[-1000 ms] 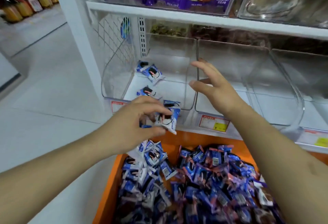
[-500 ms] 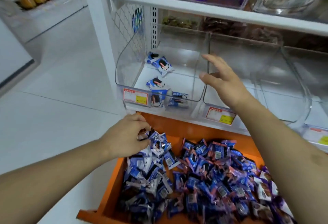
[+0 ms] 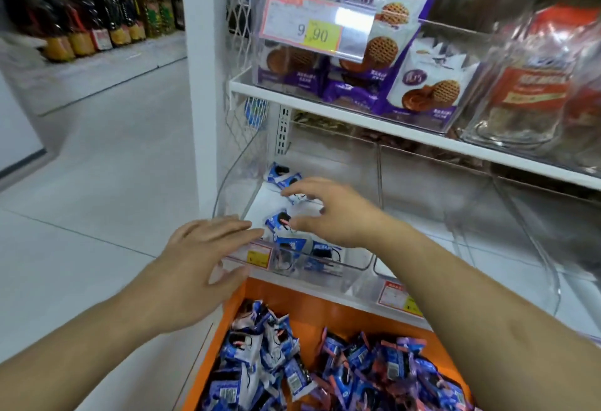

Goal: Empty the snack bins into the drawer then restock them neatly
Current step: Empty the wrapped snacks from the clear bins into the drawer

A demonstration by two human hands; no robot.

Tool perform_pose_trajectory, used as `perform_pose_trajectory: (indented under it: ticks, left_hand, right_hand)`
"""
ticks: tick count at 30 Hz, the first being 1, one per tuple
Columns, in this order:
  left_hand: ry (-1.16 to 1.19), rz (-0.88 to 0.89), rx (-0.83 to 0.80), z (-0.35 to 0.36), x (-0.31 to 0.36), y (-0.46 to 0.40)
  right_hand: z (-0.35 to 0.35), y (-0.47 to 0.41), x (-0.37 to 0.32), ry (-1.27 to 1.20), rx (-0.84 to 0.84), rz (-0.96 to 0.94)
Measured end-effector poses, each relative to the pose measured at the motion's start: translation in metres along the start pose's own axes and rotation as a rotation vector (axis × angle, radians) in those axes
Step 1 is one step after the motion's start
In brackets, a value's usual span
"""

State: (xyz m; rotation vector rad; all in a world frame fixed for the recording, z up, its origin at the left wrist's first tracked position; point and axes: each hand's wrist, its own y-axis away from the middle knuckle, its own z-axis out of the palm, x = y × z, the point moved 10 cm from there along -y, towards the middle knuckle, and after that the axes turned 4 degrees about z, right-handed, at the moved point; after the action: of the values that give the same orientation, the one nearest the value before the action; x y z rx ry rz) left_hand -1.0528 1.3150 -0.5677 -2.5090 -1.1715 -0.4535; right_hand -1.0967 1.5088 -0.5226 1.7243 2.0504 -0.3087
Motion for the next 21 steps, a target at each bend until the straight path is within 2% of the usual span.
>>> perform_pose_trajectory:
  ticks: [3, 6, 16, 18, 21]
  left_hand:
    - [0.037, 0.041, 0.004, 0.001, -0.005, 0.0]
    - [0.046, 0.092, 0.035, 0.0, -0.009, -0.003]
    - [0.057, 0.116, 0.046, 0.006, -0.014, -0.008]
    - [0.059, 0.124, 0.028, 0.007, -0.013, -0.008]
    - [0.085, 0.136, 0.01, 0.007, -0.013, -0.006]
  right_hand:
    - [0.044, -0.029, 0.014, -0.051, -0.253, 0.092]
    - [0.067, -0.046, 0.023, -0.003, -0.35, 0.089]
    - [0.062, -0.057, 0.02, -0.018, -0.236, 0.086]
    - [0.052, -0.054, 0.02, -0.012, -0.166, 0.091]
    - [0.014, -0.044, 0.019, -0.094, 0.025, 0.131]
